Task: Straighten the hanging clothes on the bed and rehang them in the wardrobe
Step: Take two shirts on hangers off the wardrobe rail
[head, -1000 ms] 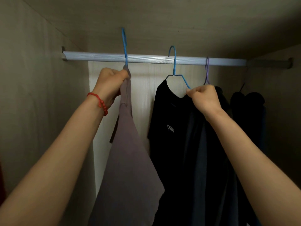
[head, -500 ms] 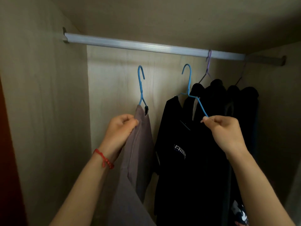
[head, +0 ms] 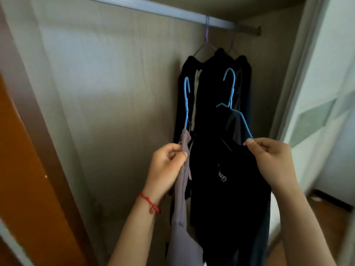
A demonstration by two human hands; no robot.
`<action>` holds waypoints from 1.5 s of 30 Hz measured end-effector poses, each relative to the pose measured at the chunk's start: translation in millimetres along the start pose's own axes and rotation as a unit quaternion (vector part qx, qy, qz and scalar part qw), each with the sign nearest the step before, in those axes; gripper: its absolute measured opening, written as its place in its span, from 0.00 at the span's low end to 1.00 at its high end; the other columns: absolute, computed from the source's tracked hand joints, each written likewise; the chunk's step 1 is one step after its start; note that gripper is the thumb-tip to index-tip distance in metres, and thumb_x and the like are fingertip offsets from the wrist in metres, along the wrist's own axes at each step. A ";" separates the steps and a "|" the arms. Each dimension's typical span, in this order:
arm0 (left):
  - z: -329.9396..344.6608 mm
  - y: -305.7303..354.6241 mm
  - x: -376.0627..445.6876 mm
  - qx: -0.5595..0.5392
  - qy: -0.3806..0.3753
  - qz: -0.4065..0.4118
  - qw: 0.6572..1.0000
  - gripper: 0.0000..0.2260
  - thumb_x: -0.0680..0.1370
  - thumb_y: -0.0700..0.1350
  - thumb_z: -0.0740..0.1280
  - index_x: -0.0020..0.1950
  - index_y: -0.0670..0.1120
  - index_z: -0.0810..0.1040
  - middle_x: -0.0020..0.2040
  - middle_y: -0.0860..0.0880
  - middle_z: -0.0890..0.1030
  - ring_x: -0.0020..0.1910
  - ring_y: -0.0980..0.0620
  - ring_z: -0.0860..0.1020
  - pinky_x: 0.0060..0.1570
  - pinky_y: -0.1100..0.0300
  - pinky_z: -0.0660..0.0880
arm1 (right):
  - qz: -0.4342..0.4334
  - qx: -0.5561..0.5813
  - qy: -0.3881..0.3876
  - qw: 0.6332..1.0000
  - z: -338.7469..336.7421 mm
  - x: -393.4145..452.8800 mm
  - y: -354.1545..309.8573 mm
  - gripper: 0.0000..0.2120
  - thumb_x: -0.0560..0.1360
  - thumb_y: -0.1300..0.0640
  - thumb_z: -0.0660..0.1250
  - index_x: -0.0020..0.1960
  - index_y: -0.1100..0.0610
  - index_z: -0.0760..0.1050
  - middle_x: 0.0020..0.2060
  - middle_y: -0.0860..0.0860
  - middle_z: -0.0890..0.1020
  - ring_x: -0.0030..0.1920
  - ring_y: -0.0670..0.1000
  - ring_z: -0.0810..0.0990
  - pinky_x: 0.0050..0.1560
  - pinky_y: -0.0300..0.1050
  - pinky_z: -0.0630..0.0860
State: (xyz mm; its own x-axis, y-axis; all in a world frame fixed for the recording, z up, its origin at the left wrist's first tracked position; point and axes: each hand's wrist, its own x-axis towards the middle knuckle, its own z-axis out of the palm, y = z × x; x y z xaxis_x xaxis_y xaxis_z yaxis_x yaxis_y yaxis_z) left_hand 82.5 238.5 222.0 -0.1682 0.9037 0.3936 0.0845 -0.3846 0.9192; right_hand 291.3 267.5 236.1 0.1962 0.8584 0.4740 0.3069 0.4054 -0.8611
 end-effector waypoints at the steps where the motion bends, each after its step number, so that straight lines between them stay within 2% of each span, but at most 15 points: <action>1: 2.7 0.0 -5.5 -0.012 -0.016 -0.001 1.000 0.09 0.75 0.32 0.62 0.37 0.42 0.75 0.29 0.45 0.73 0.25 0.60 0.69 0.25 0.70 0.65 | 0.007 -0.013 0.017 1.000 -8.3 -10.0 -1.1 0.10 0.74 0.56 0.66 0.36 0.58 0.81 0.25 0.60 0.78 0.29 0.48 0.74 0.29 0.37 0.69; 2: 5.5 0.5 -10.7 -0.021 -0.028 -0.001 0.999 0.09 0.75 0.32 0.62 0.37 0.42 0.76 0.27 0.49 0.74 0.24 0.61 0.69 0.25 0.70 0.65 | 0.014 -0.024 0.034 0.999 -17.5 -18.9 -2.7 0.11 0.74 0.56 0.67 0.35 0.57 0.80 0.25 0.60 0.78 0.29 0.48 0.74 0.30 0.38 0.69; 4: 11.4 2.7 -21.0 -0.033 -0.055 -0.003 0.998 0.09 0.75 0.32 0.62 0.38 0.42 0.76 0.25 0.53 0.75 0.24 0.62 0.70 0.25 0.70 0.66 | 0.017 -0.042 0.061 0.997 -36.6 -34.2 -6.1 0.12 0.74 0.57 0.67 0.32 0.54 0.79 0.22 0.50 0.78 0.27 0.43 0.73 0.29 0.33 0.68; 6: 15.8 5.4 -30.3 -0.041 -0.084 -0.001 0.996 0.09 0.75 0.32 0.62 0.38 0.42 0.77 0.27 0.51 0.76 0.25 0.60 0.72 0.26 0.70 0.67 | 0.019 -0.056 0.077 0.995 -53.7 -48.9 -10.6 0.13 0.74 0.57 0.67 0.31 0.52 0.79 0.20 0.46 0.77 0.24 0.42 0.70 0.24 0.30 0.64; 8: 20.6 7.0 -37.7 -0.046 -0.107 0.003 0.993 0.09 0.75 0.33 0.62 0.38 0.42 0.78 0.28 0.47 0.76 0.27 0.57 0.73 0.27 0.70 0.68 | 0.024 -0.064 0.085 0.994 -69.7 -61.6 -12.9 0.13 0.74 0.57 0.67 0.31 0.53 0.79 0.22 0.47 0.77 0.25 0.45 0.69 0.22 0.30 0.63; 12: 30.1 9.3 -54.1 -0.069 -0.156 -0.004 0.985 0.11 0.75 0.32 0.62 0.38 0.44 0.79 0.26 0.53 0.79 0.25 0.62 0.74 0.27 0.73 0.70 | 0.041 -0.060 0.113 0.991 -93.0 -87.7 -15.9 0.12 0.74 0.58 0.67 0.32 0.54 0.80 0.23 0.46 0.79 0.24 0.42 0.71 0.23 0.29 0.64; 17: 31.8 10.2 -67.6 -0.082 -0.181 0.001 0.980 0.12 0.75 0.32 0.62 0.37 0.46 0.78 0.26 0.55 0.80 0.26 0.64 0.75 0.27 0.74 0.70 | 0.051 -0.101 0.172 0.979 -97.3 -129.8 -30.4 0.11 0.74 0.61 0.66 0.34 0.54 0.79 0.24 0.49 0.79 0.28 0.42 0.73 0.26 0.27 0.65; 20: 33.1 11.1 -82.3 -0.118 -0.217 -0.005 0.969 0.12 0.76 0.32 0.61 0.38 0.44 0.77 0.26 0.55 0.79 0.26 0.63 0.75 0.27 0.73 0.70 | 0.062 -0.118 0.201 0.971 -101.2 -166.1 -45.7 0.10 0.74 0.60 0.66 0.35 0.55 0.80 0.26 0.50 0.80 0.27 0.42 0.73 0.26 0.28 0.66; 22: 32.6 10.9 -94.4 -0.142 -0.250 -0.002 0.958 0.10 0.76 0.32 0.60 0.40 0.42 0.77 0.26 0.54 0.79 0.26 0.63 0.75 0.28 0.72 0.71 | 0.070 -0.129 0.229 0.962 -104.3 -197.3 -53.9 0.10 0.74 0.59 0.66 0.35 0.54 0.80 0.24 0.48 0.80 0.25 0.41 0.74 0.26 0.29 0.67; 26: 39.0 19.4 -126.9 -0.181 -0.317 0.001 0.931 0.06 0.76 0.31 0.60 0.43 0.38 0.76 0.27 0.54 0.79 0.27 0.64 0.74 0.28 0.73 0.70 | 0.098 -0.148 0.299 0.938 -107.6 -258.8 -73.1 0.10 0.74 0.59 0.66 0.35 0.54 0.80 0.29 0.55 0.81 0.27 0.45 0.75 0.25 0.31 0.68; 31: 69.8 42.0 -177.1 -0.216 -0.393 -0.023 0.894 0.10 0.75 0.32 0.62 0.38 0.44 0.76 0.29 0.53 0.76 0.26 0.63 0.73 0.28 0.72 0.70 | 0.143 -0.188 0.399 0.886 -128.3 -325.1 -100.6 0.10 0.74 0.58 0.66 0.35 0.53 0.81 0.29 0.52 0.82 0.27 0.42 0.76 0.26 0.29 0.70; 35: 99.5 61.5 -222.8 -0.245 -0.459 -0.009 0.854 0.10 0.75 0.31 0.62 0.38 0.44 0.75 0.31 0.48 0.75 0.26 0.63 0.72 0.28 0.73 0.68 | 0.172 -0.231 0.452 0.844 -152.5 -372.2 -114.9 0.09 0.73 0.57 0.67 0.35 0.52 0.81 0.30 0.48 0.82 0.26 0.41 0.77 0.26 0.27 0.70; 38: 123.6 72.2 -260.2 -0.254 -0.513 0.003 0.820 0.10 0.75 0.31 0.62 0.38 0.45 0.74 0.31 0.48 0.74 0.26 0.63 0.72 0.28 0.74 0.68 | 0.187 -0.251 0.480 0.819 -173.5 -404.8 -116.2 0.10 0.73 0.57 0.67 0.33 0.52 0.80 0.31 0.50 0.82 0.27 0.43 0.76 0.27 0.28 0.69; 41: 148.6 80.0 -303.4 -0.261 -0.567 -0.016 0.781 0.09 0.75 0.33 0.63 0.39 0.46 0.75 0.33 0.48 0.77 0.28 0.61 0.74 0.30 0.71 0.70 | 0.199 -0.257 0.505 0.799 -200.3 -440.7 -109.8 0.10 0.73 0.58 0.67 0.33 0.52 0.80 0.31 0.50 0.82 0.27 0.44 0.75 0.27 0.30 0.68; 45: 185.3 83.1 -368.3 -0.253 -0.597 -0.042 0.760 0.02 0.72 0.41 0.65 0.40 0.46 0.76 0.35 0.47 0.78 0.33 0.55 0.75 0.33 0.68 0.72 | 0.219 -0.247 0.535 0.778 -246.8 -490.3 -86.0 0.11 0.73 0.60 0.67 0.32 0.53 0.80 0.27 0.47 0.82 0.26 0.40 0.74 0.27 0.30 0.68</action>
State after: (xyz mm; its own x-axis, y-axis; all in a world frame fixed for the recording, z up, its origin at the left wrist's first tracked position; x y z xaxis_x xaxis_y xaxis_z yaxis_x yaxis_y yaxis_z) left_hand 333.4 -91.5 151.3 0.8846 0.3396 0.3196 -0.3164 -0.0664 0.9463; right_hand 398.5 -265.8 123.1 0.9643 0.0194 0.2640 0.2604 -0.2494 -0.9327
